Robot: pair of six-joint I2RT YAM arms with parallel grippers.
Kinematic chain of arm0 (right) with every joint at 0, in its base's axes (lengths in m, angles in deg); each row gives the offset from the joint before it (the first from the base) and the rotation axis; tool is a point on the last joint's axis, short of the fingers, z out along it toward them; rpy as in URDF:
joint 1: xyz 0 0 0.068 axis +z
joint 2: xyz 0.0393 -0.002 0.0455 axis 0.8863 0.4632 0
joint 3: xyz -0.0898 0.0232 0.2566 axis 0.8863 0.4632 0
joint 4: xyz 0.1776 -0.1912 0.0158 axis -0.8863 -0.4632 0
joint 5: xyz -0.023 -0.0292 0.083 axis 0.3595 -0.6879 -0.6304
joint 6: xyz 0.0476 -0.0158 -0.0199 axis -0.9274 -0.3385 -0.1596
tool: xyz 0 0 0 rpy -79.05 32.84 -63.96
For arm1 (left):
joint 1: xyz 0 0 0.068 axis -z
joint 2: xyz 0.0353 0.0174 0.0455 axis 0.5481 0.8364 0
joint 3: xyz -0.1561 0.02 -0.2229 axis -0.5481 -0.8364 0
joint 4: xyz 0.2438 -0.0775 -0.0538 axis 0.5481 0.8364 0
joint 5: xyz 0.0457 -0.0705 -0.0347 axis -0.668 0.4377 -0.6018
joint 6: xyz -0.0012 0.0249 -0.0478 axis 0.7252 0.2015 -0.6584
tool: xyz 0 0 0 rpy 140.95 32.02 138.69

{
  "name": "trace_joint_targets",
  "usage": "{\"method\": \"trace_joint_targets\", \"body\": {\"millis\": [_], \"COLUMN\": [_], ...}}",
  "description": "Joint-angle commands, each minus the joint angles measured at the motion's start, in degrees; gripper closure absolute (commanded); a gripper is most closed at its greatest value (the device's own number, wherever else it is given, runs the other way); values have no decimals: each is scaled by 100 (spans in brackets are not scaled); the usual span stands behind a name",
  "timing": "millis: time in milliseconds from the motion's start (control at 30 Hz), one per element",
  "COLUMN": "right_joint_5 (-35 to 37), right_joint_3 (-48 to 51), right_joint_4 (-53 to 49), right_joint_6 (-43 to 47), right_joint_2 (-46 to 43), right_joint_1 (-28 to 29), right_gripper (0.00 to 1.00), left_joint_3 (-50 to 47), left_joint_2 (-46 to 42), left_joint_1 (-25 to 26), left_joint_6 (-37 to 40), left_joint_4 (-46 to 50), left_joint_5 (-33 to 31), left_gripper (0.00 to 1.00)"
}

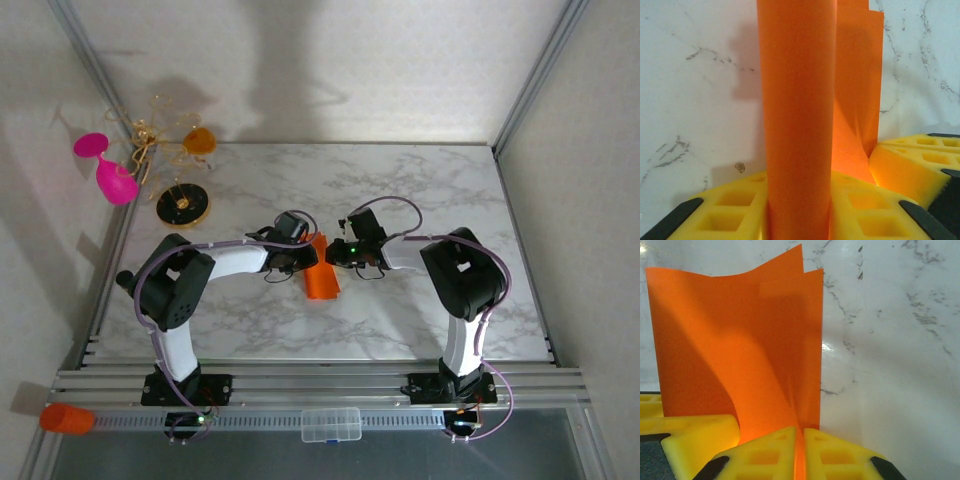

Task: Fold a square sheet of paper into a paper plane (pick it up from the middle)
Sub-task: Hold the square sheet of paper at the center of the table.

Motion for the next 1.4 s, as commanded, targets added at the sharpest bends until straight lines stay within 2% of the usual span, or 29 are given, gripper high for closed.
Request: {"method": "trace_joint_targets", "body": {"millis": [0, 200, 367, 533, 700, 933, 1100, 1367], "right_joint_5": [218, 372, 364, 251, 180, 144, 378, 628], "right_joint_3": [-76, 41, 169, 266, 266, 255, 559, 871], "right_joint_4": [-378, -466, -378, -194, -156, 208, 575, 623], "right_joint_6": [-78, -577, -1058, -1371, -1456, -1447, -1466, -1378], "right_joint_2": [229, 221, 135, 55, -13, -509, -1057, -1304], "right_joint_1": [102, 157, 190, 200, 201, 100, -113, -389], "right_gripper": [87, 86, 86, 85, 83, 66, 55, 53], "left_joint_3": [-45, -303, -667, -550, -364, -338, -383, -346], "left_joint_2": [-70, -537, -814, -608, -381, -205, -117, 60], "left_joint_1": [-28, -28, 21, 133, 156, 153, 153, 138], "left_joint_6": [26, -437, -795, -658, -485, -571, -789, -1053], "left_joint_4": [146, 218, -92, -37, 195, 311, 409, 558], "left_joint_5": [-152, -478, -215, -146, -304, -597, -801, -857], "left_gripper": [70, 56, 47, 43, 49, 61, 64, 62]}}
